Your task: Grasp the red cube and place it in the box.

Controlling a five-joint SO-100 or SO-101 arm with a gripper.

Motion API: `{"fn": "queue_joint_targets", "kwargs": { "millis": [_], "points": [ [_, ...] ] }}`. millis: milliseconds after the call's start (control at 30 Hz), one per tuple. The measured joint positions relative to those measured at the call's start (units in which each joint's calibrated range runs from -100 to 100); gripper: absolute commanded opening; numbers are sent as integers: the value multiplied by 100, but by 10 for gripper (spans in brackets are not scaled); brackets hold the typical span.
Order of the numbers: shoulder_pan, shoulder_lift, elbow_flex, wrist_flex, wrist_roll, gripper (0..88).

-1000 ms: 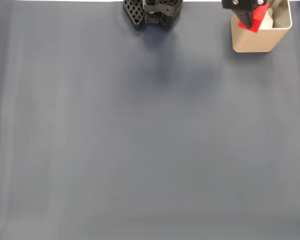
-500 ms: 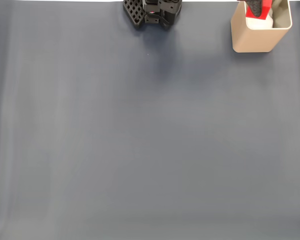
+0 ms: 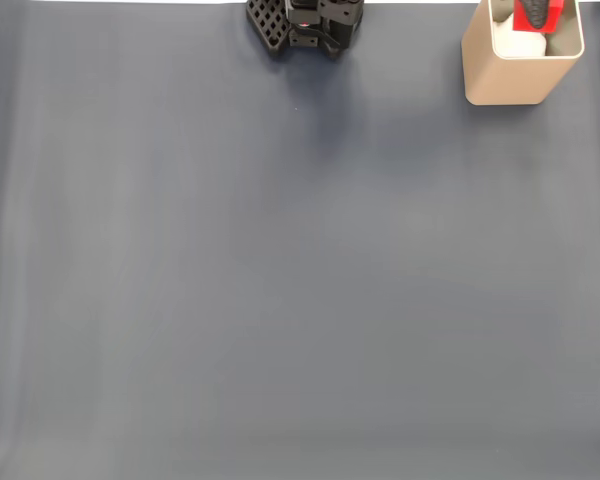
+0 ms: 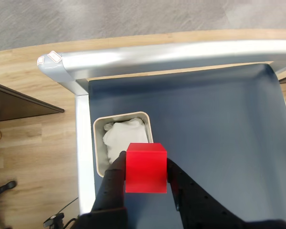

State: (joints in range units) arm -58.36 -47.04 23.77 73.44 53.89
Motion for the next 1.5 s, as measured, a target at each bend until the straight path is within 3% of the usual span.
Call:
{"fn": "queue_joint_targets", "kwargs": {
  "millis": [900, 1500],
  "points": [
    [-699, 178, 0, -187, -29, 4],
    [-556, 178, 0, -187, -269, 104]
  ]
}}
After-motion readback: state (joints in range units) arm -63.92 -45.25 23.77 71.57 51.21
